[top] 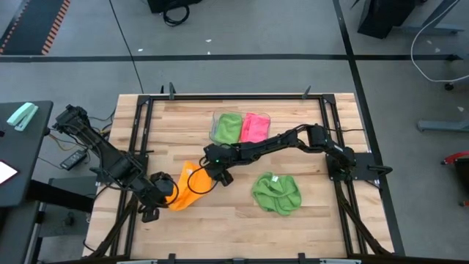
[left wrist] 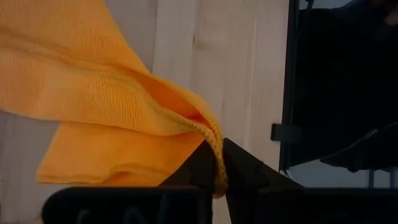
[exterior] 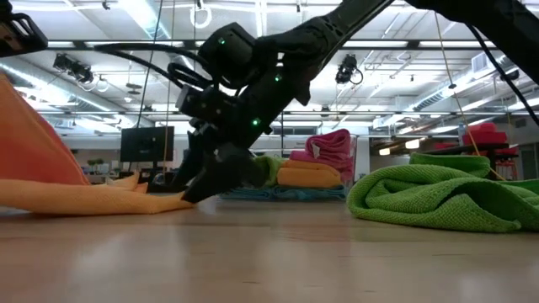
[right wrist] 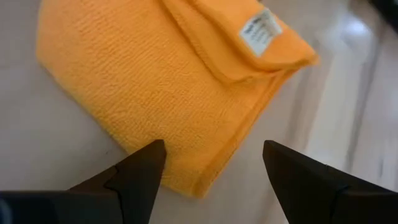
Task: Fold microfiber towels
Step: Fold the yellow microfiber cloth
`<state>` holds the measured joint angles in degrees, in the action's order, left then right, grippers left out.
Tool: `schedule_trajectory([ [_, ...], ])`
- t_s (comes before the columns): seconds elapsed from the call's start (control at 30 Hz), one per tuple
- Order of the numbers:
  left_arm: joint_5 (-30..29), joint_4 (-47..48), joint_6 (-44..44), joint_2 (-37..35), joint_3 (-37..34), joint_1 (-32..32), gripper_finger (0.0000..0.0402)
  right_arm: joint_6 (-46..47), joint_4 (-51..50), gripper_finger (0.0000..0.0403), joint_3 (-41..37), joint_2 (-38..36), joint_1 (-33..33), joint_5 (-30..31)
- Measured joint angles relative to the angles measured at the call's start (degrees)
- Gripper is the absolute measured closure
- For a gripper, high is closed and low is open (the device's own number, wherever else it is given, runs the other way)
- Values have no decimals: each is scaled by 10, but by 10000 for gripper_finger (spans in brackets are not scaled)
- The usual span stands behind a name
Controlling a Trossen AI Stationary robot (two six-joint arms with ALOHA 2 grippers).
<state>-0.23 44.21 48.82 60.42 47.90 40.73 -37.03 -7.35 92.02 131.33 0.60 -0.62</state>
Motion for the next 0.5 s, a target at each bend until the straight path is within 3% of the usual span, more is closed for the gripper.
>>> schedule_trajectory([
  [0.23,0,-2,-13,0,0,0,388,26,-98,117,2,-11,21,1],
  [0.5,-48,-10,-58,11,0,0,364,90,-215,117,0,-28,59,-9],
])
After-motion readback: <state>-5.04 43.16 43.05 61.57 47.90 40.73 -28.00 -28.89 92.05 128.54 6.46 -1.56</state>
